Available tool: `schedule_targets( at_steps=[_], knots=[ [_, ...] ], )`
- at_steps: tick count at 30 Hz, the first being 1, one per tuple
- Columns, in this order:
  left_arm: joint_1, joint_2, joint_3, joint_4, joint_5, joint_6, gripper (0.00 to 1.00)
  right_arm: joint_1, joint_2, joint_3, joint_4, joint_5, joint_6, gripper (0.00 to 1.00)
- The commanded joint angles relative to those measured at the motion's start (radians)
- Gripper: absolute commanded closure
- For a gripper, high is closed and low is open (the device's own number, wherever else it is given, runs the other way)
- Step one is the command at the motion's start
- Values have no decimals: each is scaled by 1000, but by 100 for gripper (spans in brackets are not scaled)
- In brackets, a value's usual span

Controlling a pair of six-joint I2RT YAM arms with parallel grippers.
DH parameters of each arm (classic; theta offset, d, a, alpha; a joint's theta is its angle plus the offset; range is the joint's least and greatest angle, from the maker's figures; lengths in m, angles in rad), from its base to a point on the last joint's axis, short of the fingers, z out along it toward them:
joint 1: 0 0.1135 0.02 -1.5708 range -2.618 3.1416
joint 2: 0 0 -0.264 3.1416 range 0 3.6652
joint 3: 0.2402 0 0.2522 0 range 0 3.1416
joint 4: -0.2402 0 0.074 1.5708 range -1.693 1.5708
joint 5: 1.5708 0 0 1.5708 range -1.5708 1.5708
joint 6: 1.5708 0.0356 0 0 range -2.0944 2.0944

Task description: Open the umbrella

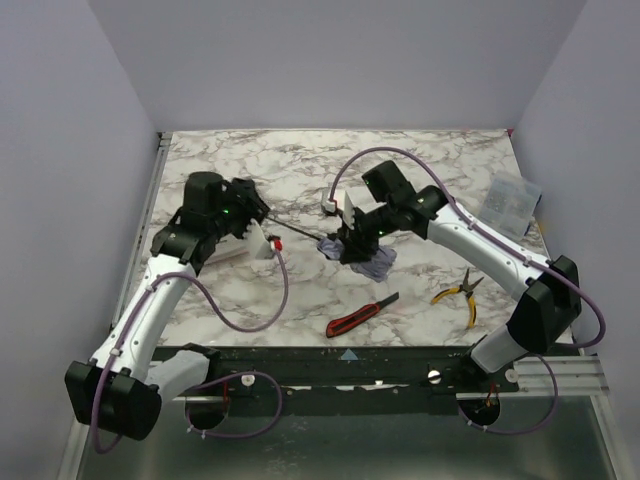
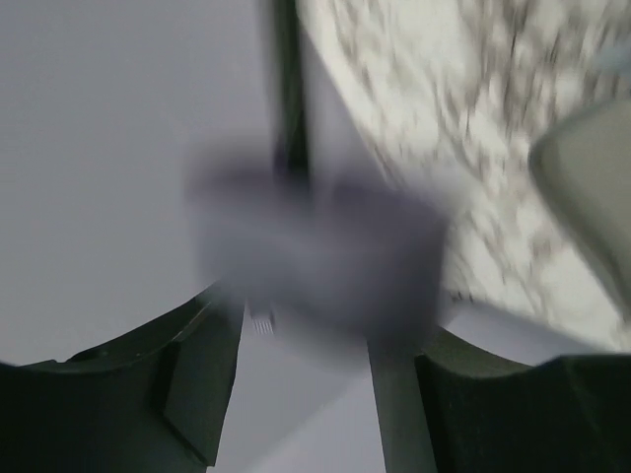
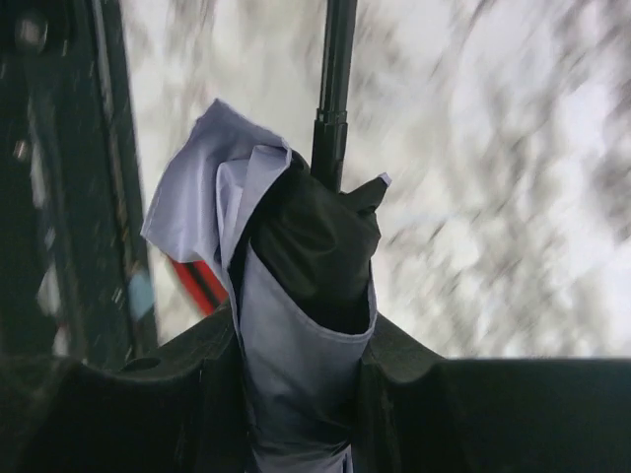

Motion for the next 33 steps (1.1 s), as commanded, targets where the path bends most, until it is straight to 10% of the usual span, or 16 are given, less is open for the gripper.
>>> schedule_targets(
  at_steps=[1,11,16,22,33],
  knots=[
    [198,18,60,188,-326,12,47,-38,-5,-74,-437,18,-91,100],
    [283,90,117,239,-324,-3,46,-128,-15,-97,-461,-4,-89,100],
    [264,46,272,-143,14,-240,17,-156,-9,-34,-417,-59,-57,100],
    [88,32,410,-372,381,-684,5,-157,47,107,-377,-254,14,100],
    [-347,40,188,-211,162,-671,5,-155,172,270,-504,-488,-16,96]
  ],
)
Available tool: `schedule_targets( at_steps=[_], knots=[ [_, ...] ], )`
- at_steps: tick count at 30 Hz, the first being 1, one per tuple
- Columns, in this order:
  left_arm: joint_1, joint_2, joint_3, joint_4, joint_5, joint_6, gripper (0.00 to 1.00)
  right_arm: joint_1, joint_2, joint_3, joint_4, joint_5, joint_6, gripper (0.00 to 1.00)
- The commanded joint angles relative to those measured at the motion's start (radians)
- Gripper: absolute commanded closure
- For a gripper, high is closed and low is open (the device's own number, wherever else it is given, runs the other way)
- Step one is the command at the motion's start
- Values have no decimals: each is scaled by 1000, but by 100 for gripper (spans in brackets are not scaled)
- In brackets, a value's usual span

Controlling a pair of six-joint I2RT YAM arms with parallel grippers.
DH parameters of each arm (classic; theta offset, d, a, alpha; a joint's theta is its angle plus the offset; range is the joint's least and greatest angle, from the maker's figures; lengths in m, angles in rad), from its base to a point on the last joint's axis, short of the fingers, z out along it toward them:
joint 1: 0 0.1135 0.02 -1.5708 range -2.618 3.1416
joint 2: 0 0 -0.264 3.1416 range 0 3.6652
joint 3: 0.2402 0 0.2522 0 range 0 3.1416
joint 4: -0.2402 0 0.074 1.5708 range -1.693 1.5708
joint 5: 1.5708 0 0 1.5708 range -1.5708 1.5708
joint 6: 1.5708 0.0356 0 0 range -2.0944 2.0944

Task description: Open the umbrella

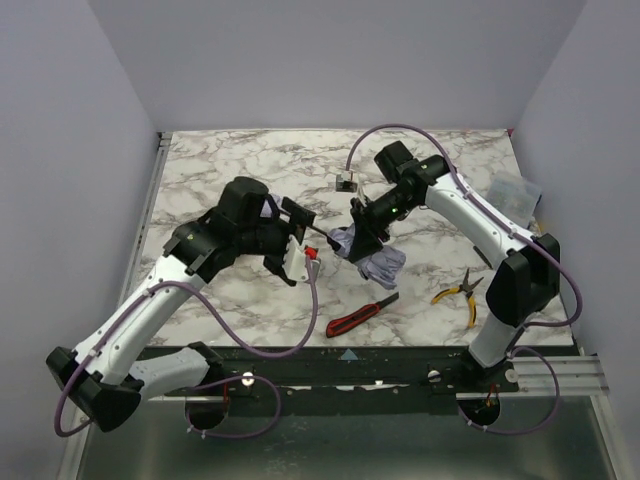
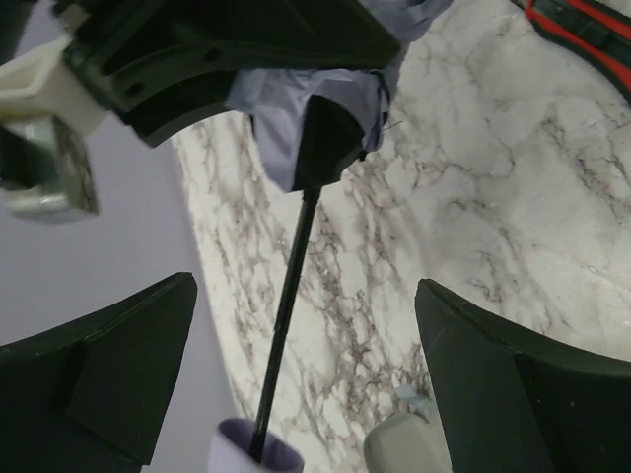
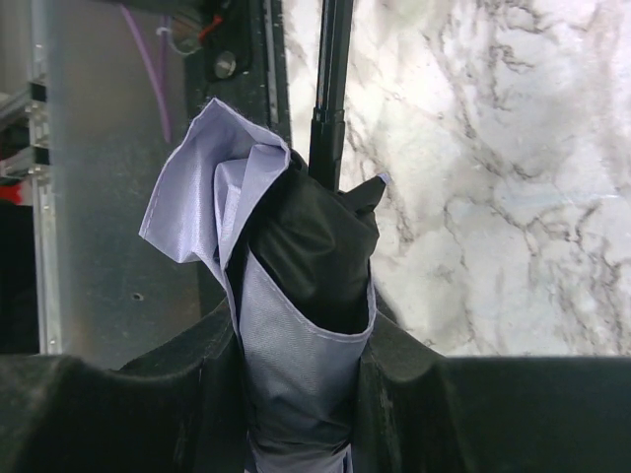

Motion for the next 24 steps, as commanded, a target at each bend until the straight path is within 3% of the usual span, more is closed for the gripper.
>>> schedule_targets(
  at_steps=[1,4,6,11,14,15,20,22,24],
  knots=[
    [-91,47,-35,26,-90,-11,5,4,9,55,-63,-148,-3,95],
    [-143,73,-91,102,-190,14,10,7,12,54,-81,-178,-9,92],
    [-170,91,-122,161,-261,33,21,10,16,51,-89,-183,-11,89],
    [-185,130,-141,235,-346,14,58,11,20,56,-110,-188,-22,84],
    [-185,137,-144,254,-359,-25,96,11,25,71,-133,-179,-36,81],
    [-185,136,-141,252,-351,-49,100,11,28,78,-133,-173,-30,79],
    [-129,111,-93,203,-188,-218,100,-59,33,159,-5,-145,179,28],
    [-76,105,-60,194,-88,-341,100,-192,40,206,163,-210,370,22],
    [-13,103,-28,188,26,-464,100,-347,39,227,430,-267,665,18]
  ],
)
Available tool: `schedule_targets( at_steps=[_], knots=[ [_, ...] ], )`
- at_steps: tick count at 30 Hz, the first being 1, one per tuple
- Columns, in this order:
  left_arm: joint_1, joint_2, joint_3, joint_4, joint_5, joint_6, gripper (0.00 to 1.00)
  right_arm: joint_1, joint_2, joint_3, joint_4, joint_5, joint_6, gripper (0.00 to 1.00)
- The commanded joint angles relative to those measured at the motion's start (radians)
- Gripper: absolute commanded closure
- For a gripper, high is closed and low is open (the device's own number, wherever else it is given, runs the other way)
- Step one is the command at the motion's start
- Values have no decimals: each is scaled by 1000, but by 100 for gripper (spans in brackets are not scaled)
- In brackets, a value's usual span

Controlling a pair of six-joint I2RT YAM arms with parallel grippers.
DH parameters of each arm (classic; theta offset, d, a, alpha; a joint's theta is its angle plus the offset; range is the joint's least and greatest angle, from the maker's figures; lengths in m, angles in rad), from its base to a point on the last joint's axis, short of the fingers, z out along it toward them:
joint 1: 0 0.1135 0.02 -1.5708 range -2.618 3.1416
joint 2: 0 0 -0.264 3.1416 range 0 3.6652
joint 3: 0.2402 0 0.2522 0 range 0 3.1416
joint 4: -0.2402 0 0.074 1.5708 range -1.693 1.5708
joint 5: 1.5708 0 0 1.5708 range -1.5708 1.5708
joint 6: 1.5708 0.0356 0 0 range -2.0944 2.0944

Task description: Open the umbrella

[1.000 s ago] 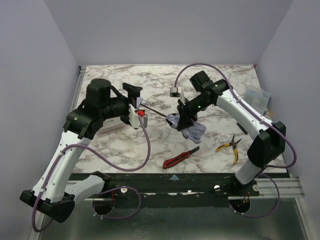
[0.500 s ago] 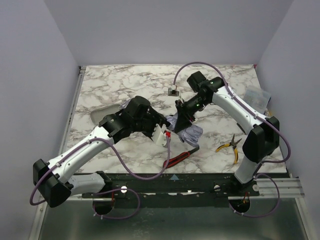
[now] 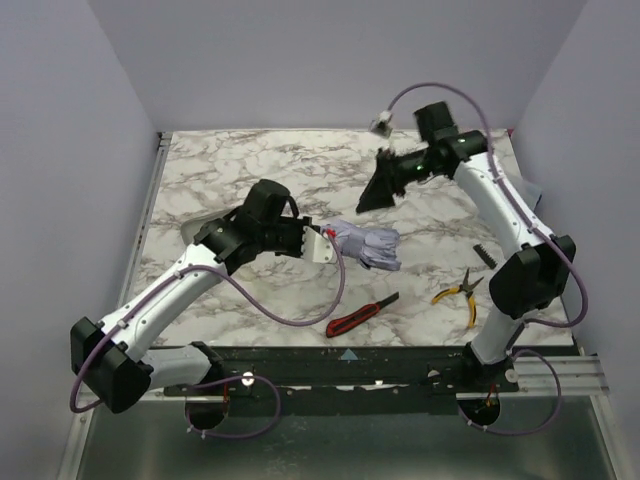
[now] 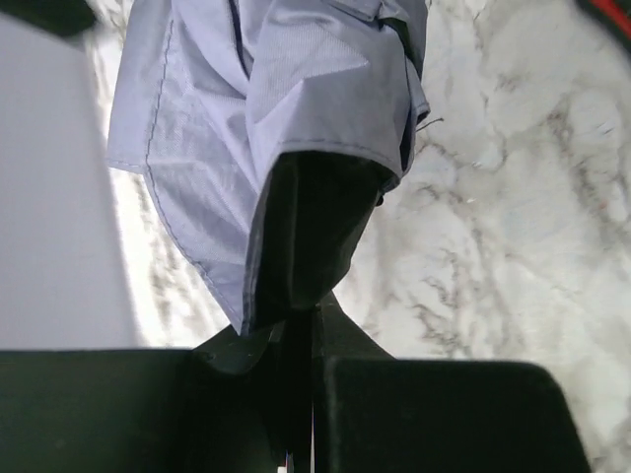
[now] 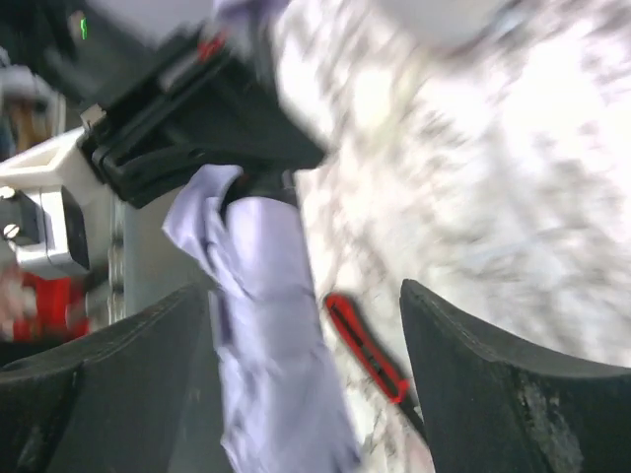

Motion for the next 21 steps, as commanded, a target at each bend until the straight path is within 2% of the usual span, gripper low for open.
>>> schedule_targets(
  at_steps=[1,3,4,6,9,11,15,16,19,21],
  knots=[
    [132,-30,110,20,297,-365,100,-325,-8,60,591,-132,669,16],
    [189,-23,133,59,382,-524,100,-446,-48,-27,994,-84,1001,13],
    [220,-19,142,97,415,-645,100,-494,-69,-84,1188,-52,1126,2],
    [284,-8,146,202,500,-872,100,-554,-99,-157,1364,-5,1266,0],
    [353,13,130,424,635,-1230,100,-551,-158,-247,1400,25,1273,0],
    [369,31,119,574,681,-1412,100,-540,-209,-370,1520,38,1339,0],
    [378,81,98,856,728,-1731,100,-473,-271,-452,1583,38,1324,0],
    [377,92,91,933,730,-1796,100,-440,-285,-458,1587,45,1301,0],
    [374,123,84,1029,713,-1892,100,-330,-305,-432,1550,80,1205,0],
    [368,140,96,1024,709,-1891,100,-274,-312,-416,1548,128,1173,0]
  ],
)
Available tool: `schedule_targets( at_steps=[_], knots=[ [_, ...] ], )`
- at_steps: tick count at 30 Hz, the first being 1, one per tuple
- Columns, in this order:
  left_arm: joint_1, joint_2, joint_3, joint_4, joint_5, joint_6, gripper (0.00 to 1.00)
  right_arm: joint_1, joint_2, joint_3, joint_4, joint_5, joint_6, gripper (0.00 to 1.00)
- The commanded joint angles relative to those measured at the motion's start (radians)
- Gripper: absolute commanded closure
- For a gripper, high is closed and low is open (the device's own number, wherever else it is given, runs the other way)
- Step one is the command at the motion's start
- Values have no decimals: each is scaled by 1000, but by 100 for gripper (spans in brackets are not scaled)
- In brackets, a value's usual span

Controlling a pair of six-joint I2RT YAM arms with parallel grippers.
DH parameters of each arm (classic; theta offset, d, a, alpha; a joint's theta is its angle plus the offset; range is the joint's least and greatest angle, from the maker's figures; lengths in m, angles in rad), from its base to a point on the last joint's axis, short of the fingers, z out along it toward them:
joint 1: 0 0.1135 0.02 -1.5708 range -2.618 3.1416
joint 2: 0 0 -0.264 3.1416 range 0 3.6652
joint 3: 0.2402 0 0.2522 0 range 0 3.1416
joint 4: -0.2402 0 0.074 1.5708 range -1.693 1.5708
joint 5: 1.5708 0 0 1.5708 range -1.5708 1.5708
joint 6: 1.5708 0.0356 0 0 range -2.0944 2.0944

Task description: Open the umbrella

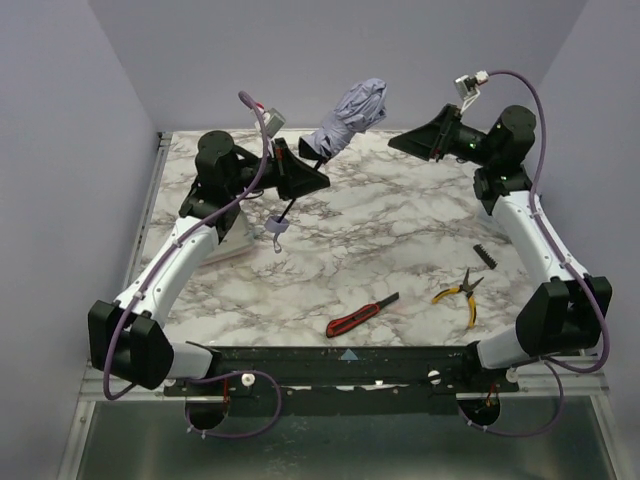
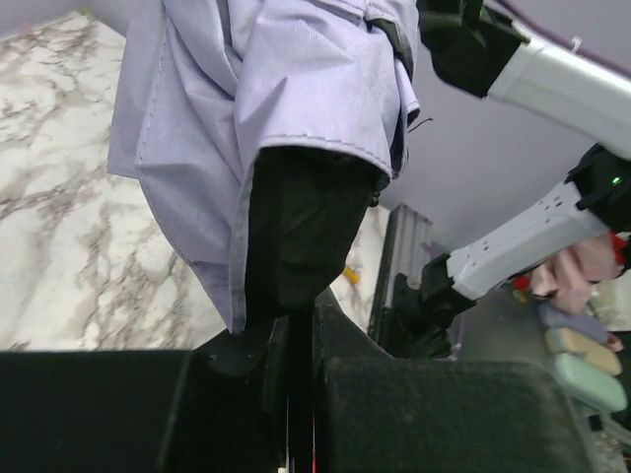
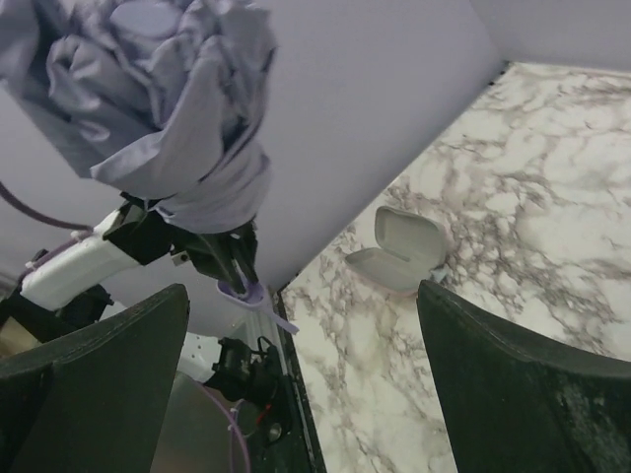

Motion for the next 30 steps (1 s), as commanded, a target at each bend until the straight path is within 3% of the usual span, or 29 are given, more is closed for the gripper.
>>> schedule_targets(
  at_steps=[1,8,19,22,23,25,26,28,30],
  knots=[
    [-8,28,11,267,60,-246,100,115,-33,27,67,120,-76,0],
    [-55,59,23,344,78,-312,100,251,13,54,165,272,-90,0],
    [-97,81,14,348,86,-340,100,317,125,152,376,254,11,0],
    [-97,88,17,353,87,-349,100,338,134,157,385,237,14,6],
    [-97,88,19,354,89,-348,100,343,136,157,382,238,14,13],
    [-99,86,34,305,91,-304,100,347,144,167,378,238,13,45],
    [-97,80,53,220,88,-230,93,347,144,177,360,241,1,63],
    [-90,64,112,8,75,-46,66,346,141,202,305,223,-58,93],
    [-82,51,190,-269,37,217,49,345,133,236,201,192,-149,100]
  ],
)
